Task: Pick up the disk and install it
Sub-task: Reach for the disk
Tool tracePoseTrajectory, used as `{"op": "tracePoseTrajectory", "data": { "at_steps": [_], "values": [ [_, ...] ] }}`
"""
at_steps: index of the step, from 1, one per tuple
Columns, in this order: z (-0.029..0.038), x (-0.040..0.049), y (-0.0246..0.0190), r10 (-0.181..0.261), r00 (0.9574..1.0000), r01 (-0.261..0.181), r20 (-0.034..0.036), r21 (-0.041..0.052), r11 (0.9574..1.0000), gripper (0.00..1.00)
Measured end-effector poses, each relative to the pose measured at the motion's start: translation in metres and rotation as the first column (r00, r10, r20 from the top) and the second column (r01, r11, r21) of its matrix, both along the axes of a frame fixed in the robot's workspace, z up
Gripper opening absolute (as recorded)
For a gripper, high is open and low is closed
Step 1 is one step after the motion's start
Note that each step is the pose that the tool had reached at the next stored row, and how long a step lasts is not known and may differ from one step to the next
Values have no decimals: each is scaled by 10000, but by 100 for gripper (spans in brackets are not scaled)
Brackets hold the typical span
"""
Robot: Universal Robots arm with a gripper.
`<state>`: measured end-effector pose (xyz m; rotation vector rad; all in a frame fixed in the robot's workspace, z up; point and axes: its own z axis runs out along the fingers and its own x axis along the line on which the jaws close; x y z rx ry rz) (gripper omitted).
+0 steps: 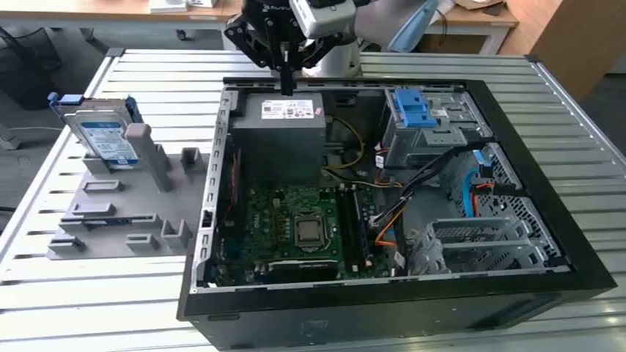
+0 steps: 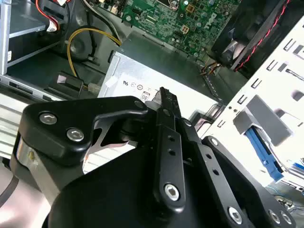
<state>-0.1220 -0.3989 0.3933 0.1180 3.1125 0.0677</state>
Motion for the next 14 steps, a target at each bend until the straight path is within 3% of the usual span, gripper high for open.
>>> {"op": "tracePoseTrajectory", "data": {
  "at_steps": [14],
  "values": [
    [-2,-40,0,0,10000,0,0,0,10000,11]
  ]
}}
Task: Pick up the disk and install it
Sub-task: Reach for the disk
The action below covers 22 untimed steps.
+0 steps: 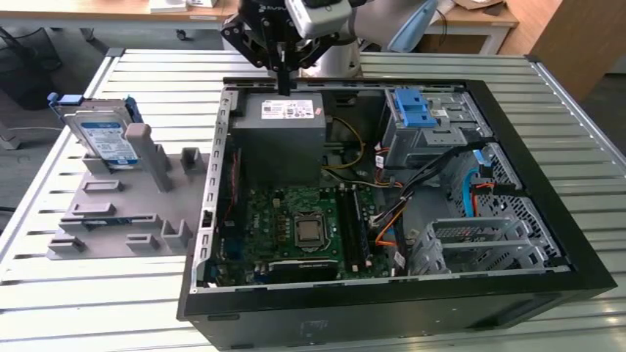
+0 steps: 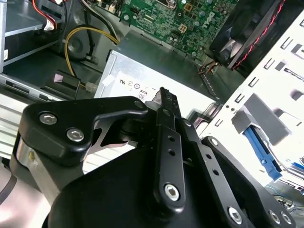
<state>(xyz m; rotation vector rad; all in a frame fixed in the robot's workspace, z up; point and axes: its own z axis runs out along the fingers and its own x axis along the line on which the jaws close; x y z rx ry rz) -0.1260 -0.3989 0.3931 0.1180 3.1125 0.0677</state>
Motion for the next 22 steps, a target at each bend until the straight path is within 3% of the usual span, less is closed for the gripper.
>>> {"op": "tracePoseTrajectory", "data": {
  "at_steps": [22],
  "values": [
    [-6,-81,0,0,10000,0,-3,-1,10000,11]
  ]
}}
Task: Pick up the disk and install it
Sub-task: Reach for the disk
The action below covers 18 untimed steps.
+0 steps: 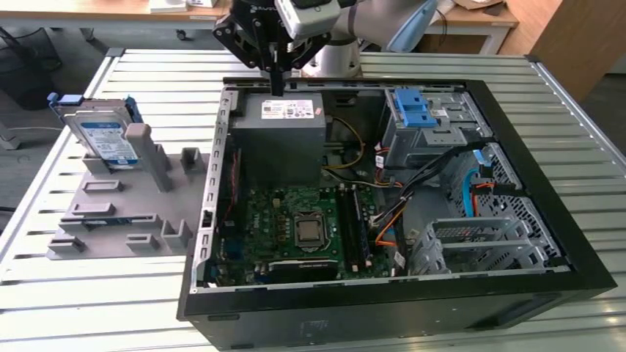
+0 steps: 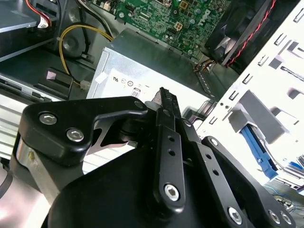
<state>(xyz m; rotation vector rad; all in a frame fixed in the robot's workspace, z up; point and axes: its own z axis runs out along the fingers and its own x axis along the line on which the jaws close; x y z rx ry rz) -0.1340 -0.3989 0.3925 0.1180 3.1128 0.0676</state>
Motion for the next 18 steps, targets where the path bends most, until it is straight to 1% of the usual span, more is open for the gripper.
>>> {"op": "tracePoseTrajectory", "data": {
  "at_steps": [18],
  "values": [
    [-10,-52,0,0,10000,0,-33,1,10000,11]
  ]
}}
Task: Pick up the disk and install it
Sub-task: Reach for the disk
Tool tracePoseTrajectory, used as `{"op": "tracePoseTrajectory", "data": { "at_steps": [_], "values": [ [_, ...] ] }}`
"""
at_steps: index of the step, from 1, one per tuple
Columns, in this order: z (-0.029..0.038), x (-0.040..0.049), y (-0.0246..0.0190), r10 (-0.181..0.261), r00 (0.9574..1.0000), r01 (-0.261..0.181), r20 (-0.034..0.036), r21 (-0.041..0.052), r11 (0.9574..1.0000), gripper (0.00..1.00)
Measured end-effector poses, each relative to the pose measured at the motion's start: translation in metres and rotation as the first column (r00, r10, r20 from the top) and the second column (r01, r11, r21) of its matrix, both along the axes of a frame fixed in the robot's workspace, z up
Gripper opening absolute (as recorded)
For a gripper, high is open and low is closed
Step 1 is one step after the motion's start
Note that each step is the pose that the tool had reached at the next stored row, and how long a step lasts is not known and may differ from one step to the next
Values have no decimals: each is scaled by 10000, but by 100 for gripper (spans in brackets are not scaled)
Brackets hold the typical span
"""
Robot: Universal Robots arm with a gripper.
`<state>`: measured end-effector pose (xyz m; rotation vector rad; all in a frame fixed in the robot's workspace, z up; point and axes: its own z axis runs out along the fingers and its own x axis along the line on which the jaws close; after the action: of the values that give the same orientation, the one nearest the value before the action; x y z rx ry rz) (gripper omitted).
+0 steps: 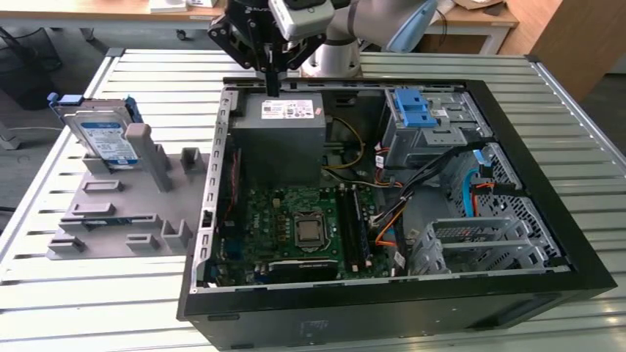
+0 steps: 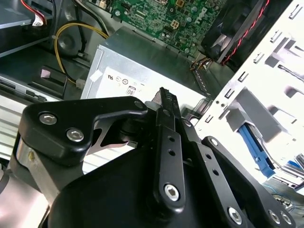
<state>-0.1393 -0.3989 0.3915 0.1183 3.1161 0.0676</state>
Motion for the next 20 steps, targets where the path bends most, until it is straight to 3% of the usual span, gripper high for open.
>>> {"op": "tracePoseTrajectory", "data": {
  "at_steps": [20],
  "values": [
    [-10,-56,0,0,10000,0,-43,-1,10000,11]
  ]
}}
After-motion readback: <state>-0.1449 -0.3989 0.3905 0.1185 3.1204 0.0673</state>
